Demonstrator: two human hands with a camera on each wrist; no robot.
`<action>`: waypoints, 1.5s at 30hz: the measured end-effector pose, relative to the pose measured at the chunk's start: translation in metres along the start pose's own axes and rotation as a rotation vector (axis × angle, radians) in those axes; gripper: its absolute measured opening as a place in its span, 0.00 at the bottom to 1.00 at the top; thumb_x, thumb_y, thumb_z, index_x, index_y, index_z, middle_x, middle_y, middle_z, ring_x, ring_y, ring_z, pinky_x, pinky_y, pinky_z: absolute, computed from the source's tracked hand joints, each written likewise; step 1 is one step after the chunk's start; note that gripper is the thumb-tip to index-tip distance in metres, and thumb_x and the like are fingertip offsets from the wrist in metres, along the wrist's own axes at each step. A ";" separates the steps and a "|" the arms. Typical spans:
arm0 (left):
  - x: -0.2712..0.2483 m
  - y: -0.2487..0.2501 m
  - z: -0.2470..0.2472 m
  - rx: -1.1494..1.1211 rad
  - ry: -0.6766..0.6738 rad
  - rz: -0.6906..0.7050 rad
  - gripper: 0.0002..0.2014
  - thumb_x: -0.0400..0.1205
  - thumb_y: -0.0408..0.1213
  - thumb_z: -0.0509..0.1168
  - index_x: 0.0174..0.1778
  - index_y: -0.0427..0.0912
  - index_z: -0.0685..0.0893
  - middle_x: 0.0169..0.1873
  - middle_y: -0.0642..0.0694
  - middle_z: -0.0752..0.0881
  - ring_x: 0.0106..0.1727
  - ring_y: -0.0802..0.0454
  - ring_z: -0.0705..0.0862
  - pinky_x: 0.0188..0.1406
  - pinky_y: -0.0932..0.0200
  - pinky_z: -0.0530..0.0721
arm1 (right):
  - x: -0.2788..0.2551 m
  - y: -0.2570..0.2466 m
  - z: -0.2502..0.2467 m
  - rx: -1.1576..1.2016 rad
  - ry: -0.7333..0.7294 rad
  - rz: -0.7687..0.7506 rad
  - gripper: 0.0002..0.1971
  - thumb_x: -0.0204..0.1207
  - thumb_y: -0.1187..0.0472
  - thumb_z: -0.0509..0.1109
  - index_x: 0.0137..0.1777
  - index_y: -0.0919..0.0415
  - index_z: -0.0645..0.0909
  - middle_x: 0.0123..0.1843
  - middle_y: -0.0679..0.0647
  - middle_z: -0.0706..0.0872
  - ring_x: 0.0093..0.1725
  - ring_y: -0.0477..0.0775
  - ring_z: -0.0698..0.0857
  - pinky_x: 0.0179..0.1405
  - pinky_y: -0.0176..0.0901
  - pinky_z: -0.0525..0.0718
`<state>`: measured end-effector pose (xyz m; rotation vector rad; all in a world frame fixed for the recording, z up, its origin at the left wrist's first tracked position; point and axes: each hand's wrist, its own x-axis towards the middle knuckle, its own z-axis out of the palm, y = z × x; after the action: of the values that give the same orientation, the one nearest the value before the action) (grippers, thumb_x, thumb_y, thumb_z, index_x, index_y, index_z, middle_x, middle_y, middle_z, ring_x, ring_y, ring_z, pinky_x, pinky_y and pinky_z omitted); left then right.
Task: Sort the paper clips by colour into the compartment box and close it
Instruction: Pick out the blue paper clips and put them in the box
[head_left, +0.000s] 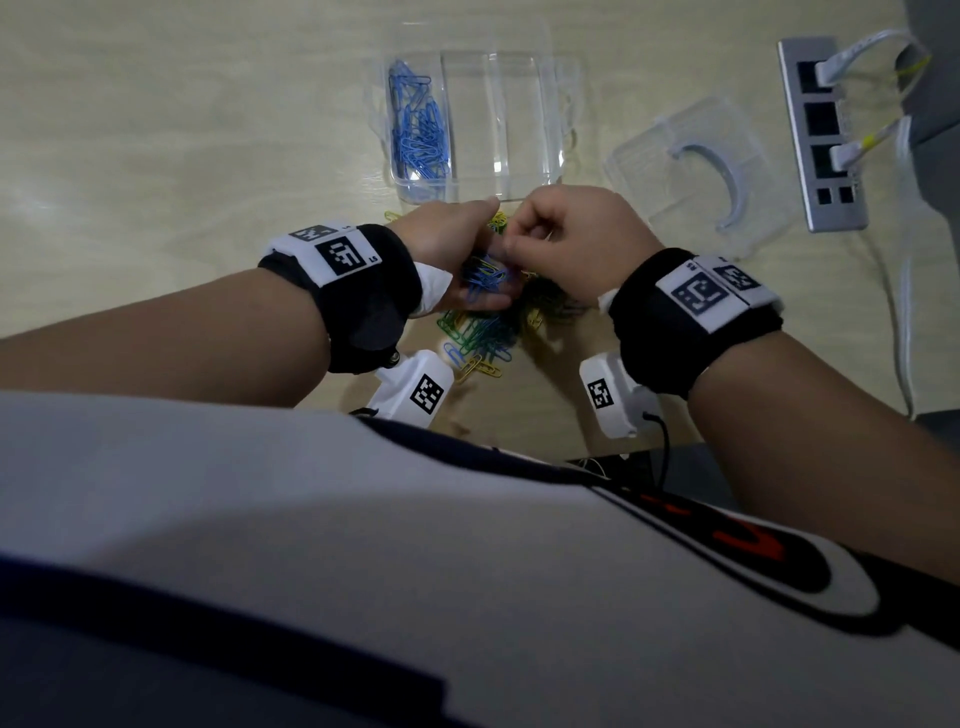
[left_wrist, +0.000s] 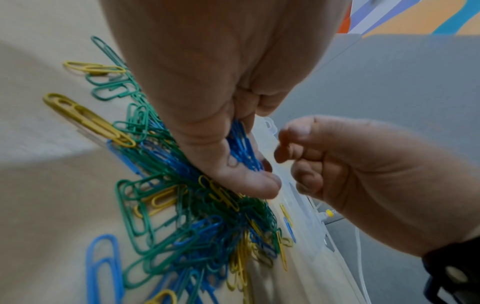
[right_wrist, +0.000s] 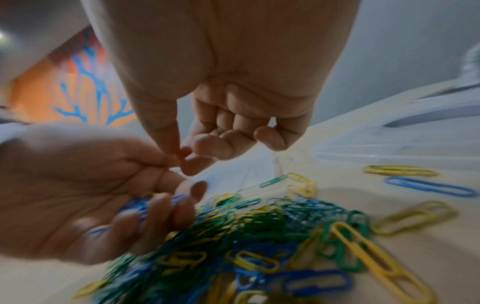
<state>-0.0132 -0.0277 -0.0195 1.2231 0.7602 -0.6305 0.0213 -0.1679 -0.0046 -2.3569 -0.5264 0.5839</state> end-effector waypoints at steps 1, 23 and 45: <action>-0.001 0.000 -0.001 0.019 -0.021 -0.015 0.24 0.88 0.50 0.50 0.44 0.32 0.82 0.27 0.39 0.85 0.27 0.47 0.84 0.29 0.57 0.86 | 0.002 0.006 -0.003 -0.009 0.054 0.026 0.02 0.73 0.57 0.71 0.40 0.53 0.84 0.33 0.44 0.83 0.34 0.40 0.80 0.39 0.35 0.78; -0.006 0.004 -0.002 -0.073 -0.035 -0.029 0.32 0.84 0.60 0.51 0.64 0.31 0.75 0.41 0.39 0.82 0.37 0.43 0.86 0.33 0.49 0.87 | 0.004 -0.015 0.008 -0.388 -0.108 -0.103 0.06 0.72 0.55 0.70 0.48 0.53 0.83 0.46 0.48 0.77 0.46 0.52 0.79 0.52 0.50 0.81; -0.010 0.005 -0.001 -0.124 -0.023 -0.019 0.25 0.86 0.52 0.54 0.62 0.31 0.77 0.41 0.37 0.85 0.30 0.43 0.88 0.29 0.47 0.88 | -0.001 -0.018 0.000 -0.242 -0.062 -0.105 0.06 0.75 0.61 0.67 0.48 0.53 0.83 0.39 0.47 0.84 0.39 0.45 0.77 0.39 0.38 0.71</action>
<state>-0.0156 -0.0250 -0.0090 1.0948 0.7807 -0.6030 0.0171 -0.1555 0.0081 -2.5242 -0.7831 0.5731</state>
